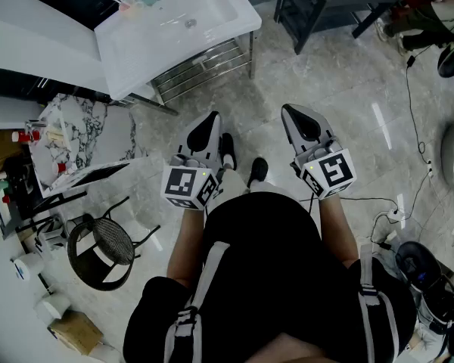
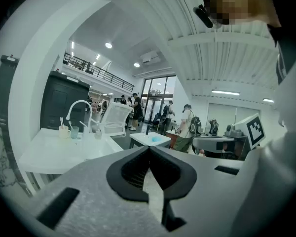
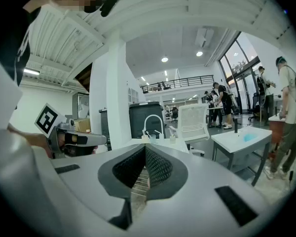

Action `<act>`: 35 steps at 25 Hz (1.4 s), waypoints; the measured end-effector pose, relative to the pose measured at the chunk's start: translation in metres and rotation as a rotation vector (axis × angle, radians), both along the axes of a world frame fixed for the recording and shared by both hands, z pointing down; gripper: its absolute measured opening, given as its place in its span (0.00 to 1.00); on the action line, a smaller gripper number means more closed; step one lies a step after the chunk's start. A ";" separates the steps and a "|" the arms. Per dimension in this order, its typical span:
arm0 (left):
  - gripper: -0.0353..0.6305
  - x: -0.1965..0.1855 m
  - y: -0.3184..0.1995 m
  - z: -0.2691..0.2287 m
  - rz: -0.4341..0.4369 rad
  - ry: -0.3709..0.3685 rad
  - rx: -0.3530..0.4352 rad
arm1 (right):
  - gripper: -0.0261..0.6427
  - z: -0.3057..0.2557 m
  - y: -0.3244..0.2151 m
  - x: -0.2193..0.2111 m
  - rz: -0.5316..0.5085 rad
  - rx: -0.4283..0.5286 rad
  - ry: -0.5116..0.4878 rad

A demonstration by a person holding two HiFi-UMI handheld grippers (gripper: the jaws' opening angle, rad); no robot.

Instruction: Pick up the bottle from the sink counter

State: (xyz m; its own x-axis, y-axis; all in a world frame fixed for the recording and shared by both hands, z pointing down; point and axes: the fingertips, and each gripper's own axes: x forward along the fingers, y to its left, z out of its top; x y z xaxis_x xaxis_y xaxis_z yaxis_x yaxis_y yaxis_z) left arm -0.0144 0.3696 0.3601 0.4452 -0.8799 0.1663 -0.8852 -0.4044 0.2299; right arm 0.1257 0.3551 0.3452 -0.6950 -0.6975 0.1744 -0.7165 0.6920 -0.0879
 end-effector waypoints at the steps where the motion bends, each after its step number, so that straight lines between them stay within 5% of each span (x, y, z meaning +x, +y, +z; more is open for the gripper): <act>1: 0.08 0.002 0.001 -0.001 -0.002 -0.005 0.003 | 0.04 0.000 0.002 0.003 0.004 0.000 -0.002; 22: 0.08 0.016 0.021 0.002 -0.005 -0.019 -0.004 | 0.04 0.006 0.027 0.015 -0.014 -0.004 -0.027; 35: 0.08 0.006 -0.049 0.015 0.022 -0.011 -0.010 | 0.05 0.011 -0.034 0.012 0.042 -0.017 0.004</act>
